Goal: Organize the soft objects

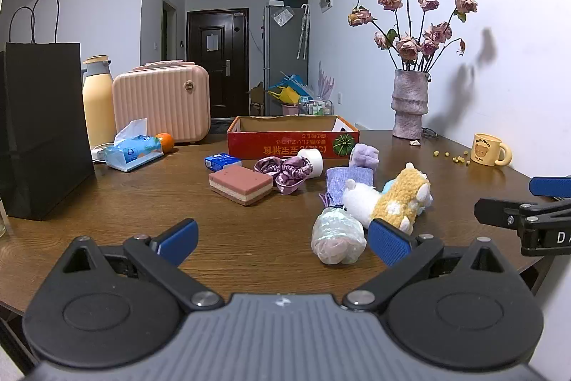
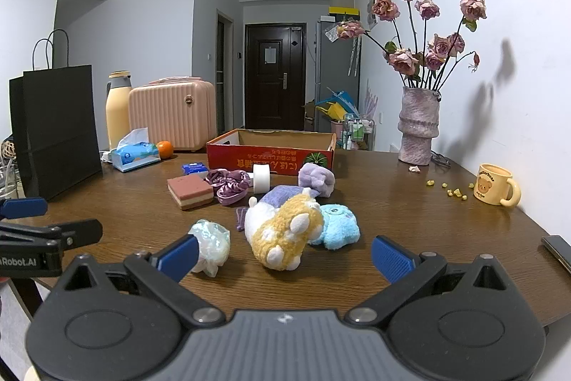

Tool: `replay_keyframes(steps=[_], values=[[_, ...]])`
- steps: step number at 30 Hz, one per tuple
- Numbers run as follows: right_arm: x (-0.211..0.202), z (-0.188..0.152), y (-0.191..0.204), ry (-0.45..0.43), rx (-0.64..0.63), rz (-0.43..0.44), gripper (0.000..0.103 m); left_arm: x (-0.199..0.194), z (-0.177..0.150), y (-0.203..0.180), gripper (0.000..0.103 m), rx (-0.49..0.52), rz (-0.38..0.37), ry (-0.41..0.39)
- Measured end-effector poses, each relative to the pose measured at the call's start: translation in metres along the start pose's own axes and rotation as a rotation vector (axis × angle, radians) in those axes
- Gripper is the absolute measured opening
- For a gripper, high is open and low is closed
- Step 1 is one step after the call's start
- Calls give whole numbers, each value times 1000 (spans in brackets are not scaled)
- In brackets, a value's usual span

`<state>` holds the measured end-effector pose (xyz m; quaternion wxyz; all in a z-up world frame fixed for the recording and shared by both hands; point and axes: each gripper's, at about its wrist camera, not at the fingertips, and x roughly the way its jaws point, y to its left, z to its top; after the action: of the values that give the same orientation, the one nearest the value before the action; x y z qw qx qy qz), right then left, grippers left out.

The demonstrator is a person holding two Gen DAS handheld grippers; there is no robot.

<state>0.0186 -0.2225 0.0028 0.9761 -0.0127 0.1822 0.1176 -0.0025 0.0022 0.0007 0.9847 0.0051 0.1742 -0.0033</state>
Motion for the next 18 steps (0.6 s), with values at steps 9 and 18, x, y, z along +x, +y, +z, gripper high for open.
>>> replay_keyframes(steps=[9, 18], values=[[0, 0, 0, -1, 0, 0, 103, 0, 0, 0, 103, 1, 1, 2], [0, 0, 1, -1, 0, -1, 103, 0, 1, 1, 103, 1, 1, 0]])
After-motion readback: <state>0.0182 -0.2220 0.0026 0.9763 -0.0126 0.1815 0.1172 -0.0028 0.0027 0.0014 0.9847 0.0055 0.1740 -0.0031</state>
